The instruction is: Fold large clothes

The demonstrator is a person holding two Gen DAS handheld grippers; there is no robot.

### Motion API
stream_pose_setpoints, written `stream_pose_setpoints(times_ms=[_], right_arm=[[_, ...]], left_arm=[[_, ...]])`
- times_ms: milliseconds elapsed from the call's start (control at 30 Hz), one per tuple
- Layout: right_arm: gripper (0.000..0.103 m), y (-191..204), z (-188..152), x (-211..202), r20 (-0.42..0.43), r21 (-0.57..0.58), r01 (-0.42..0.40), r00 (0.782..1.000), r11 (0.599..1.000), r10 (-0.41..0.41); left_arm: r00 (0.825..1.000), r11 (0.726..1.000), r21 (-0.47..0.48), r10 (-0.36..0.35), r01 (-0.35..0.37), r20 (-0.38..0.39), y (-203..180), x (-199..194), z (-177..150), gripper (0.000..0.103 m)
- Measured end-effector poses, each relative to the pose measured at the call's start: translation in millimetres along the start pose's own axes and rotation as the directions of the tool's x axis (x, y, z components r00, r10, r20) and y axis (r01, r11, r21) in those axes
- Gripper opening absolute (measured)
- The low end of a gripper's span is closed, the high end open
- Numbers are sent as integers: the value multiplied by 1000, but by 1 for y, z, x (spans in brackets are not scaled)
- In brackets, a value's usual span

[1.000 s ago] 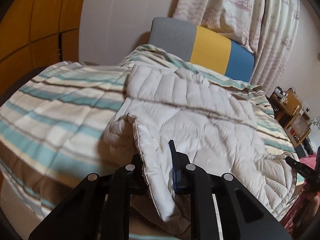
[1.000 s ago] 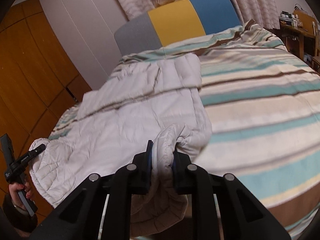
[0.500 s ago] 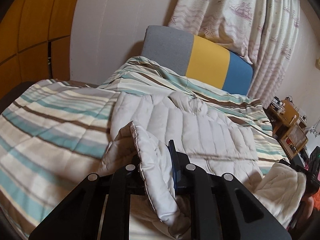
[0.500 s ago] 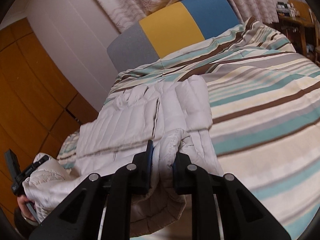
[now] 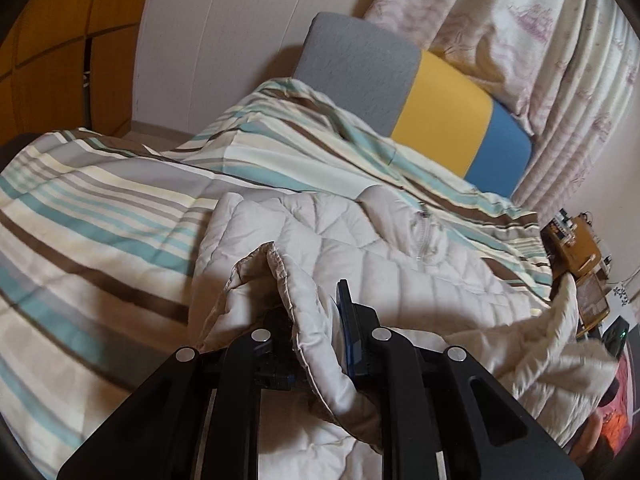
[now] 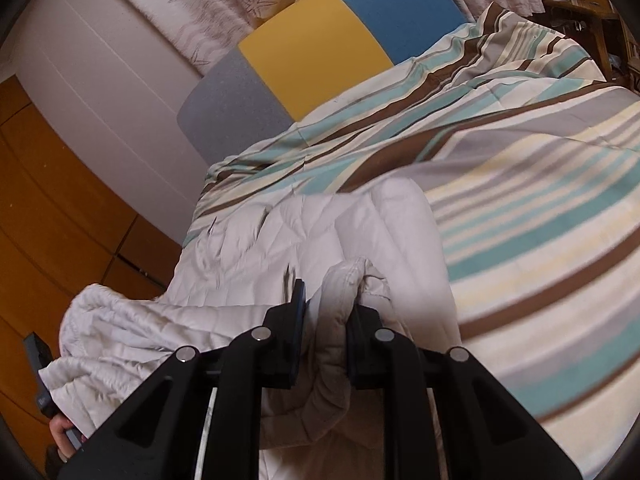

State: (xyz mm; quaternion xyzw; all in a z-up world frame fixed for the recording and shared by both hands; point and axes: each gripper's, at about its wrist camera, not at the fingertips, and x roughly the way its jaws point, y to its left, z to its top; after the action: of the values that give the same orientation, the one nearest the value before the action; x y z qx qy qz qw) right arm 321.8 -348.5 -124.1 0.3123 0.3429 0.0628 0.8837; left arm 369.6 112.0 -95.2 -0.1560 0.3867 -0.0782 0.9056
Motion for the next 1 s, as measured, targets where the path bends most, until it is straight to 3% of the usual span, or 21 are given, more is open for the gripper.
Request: stream_pose_setpoints(times_ms=[133,200,333,367,400,500,633,733,867,933,967,1000], right_arm=[[25,-7,10,22,-4,42,-13,1000,999,13],[35,-13,12,29,-7,76,-33,999,997,34],[64,-19,15,24,45,89,-103,994,991,100],[74,-19,16,18,75,81,-125,990,989,119],[82,-18,16,11,107,68,-135,986,989,128],[99,-17,16,-17,228,12,-111,968,994,105],[101,-27,10,-28,214,-15,-49,976,999,51],[101,-42,-5,-11,83,-14,-1,997,1000,2],[100,-64,-20,27,-81,88,11,997,996,-3],[89,-72,-27,41,-119,174,-42,991,984,64],[70,-71,-28,43,-116,186,-58,990,981,81],[64,-68,-30,45,-130,188,-65,987,980,90]], left_arm=[[999,997,-79,-27,24,-38,15,17,4,23],[997,988,-140,-70,65,-35,25,18,4,37],[991,966,-222,-121,133,64,46,4,-1,64],[989,968,-221,-96,119,112,49,-5,-2,80],[986,969,-221,-77,109,146,52,-12,-3,88],[971,970,-224,-46,99,233,64,-32,-11,92],[989,985,-169,-21,45,143,68,-25,-26,92],[998,991,-130,32,-25,52,71,-7,-42,92],[997,987,-152,38,-47,-63,77,25,-57,92],[992,985,-169,21,-42,-122,79,39,-61,86],[990,983,-180,0,-25,-139,79,42,-63,73],[990,984,-178,-4,-22,-141,77,43,-64,66]])
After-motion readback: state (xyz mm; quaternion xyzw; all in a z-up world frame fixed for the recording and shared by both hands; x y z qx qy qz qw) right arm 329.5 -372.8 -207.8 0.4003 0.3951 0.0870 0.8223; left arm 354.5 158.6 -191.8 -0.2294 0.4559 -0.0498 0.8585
